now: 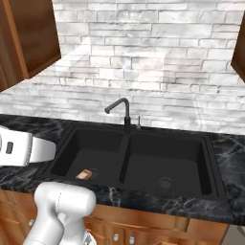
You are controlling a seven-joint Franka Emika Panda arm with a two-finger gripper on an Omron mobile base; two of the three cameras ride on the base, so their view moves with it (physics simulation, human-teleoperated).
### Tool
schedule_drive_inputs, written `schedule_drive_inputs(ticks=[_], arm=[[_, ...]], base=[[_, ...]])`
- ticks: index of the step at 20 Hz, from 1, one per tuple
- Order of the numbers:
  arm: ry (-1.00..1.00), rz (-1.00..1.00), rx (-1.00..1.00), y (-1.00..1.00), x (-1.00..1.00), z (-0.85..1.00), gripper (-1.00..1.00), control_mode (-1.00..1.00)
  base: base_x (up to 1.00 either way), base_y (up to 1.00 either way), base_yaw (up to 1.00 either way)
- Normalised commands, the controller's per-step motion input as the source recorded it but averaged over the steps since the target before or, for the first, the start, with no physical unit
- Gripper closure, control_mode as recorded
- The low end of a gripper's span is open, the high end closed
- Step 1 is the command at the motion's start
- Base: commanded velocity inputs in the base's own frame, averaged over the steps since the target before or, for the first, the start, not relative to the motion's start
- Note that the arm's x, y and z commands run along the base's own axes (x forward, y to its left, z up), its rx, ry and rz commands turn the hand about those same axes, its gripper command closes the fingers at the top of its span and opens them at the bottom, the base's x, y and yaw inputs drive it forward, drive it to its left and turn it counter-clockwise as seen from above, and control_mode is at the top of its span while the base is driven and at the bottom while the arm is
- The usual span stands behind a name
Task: Pick up the dish brush and bar soap from the sink, and place them back in the cabinet, and close the cabinet doors.
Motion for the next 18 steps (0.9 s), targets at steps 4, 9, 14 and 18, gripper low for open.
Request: schedule_drive_inputs(ticks=[4, 9, 14, 18], arm=[[0.00, 0.00, 0.00, 0.00, 0.00, 0.00, -1.00, 1.00], [0.00, 0.00, 0.00, 0.00, 0.00, 0.00, -1.00, 1.00], [0.09, 0.00, 0.00, 0.00, 0.22, 0.00, -1.00, -1.00], [0.14, 0.00, 0.00, 0.04, 0.20, 0.00, -1.00, -1.00]], base=[[0.25, -0.01, 0.00], [0.25, 0.00, 0.00], [0.00, 0.00, 0.00], [0.00, 0.00, 0.00]])
